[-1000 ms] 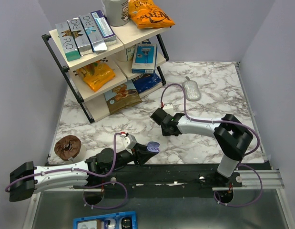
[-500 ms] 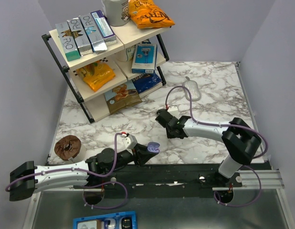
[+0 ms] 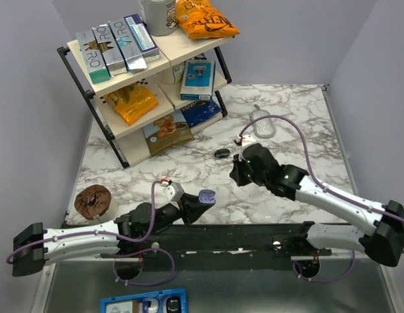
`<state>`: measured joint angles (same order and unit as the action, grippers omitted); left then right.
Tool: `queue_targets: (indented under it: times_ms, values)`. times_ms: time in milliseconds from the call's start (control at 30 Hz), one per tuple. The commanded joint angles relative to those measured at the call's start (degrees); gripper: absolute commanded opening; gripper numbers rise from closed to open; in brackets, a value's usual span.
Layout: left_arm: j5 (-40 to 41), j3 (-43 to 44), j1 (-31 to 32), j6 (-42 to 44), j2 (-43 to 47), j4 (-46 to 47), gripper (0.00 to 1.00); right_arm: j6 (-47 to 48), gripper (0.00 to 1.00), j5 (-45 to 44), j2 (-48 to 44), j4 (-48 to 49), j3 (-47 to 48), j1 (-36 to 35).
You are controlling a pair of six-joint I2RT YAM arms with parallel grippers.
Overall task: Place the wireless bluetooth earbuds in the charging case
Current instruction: Pick up the earbud from the center of the board.
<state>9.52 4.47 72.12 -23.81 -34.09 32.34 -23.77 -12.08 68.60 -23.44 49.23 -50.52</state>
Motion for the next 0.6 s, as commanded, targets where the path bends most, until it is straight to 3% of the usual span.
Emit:
queue_targets:
  times_ms: [0,167,300,500,567]
  values:
    - [7.9,2.6,0.0,1.5,6.2,-6.4,0.0,7.0,0.01,16.5,-8.4,7.4,-1.6,0.2]
    - [10.8,5.5,-1.0,3.4,11.2,-14.0,0.0,8.3,0.01,28.7,-16.2,11.5,-1.6,1.1]
    - [8.1,7.4,-1.9,4.2,9.9,-14.8,0.0,7.2,0.01,42.3,-20.0,16.1,-2.8,2.2]
    - [-4.9,10.6,-6.1,5.8,4.7,-9.9,0.0,3.2,0.01,59.7,-21.6,22.1,-4.3,2.4]
    - [-13.7,12.0,-10.2,5.4,3.6,-8.9,0.0,2.2,0.01,63.6,-22.2,23.0,-5.0,2.5]
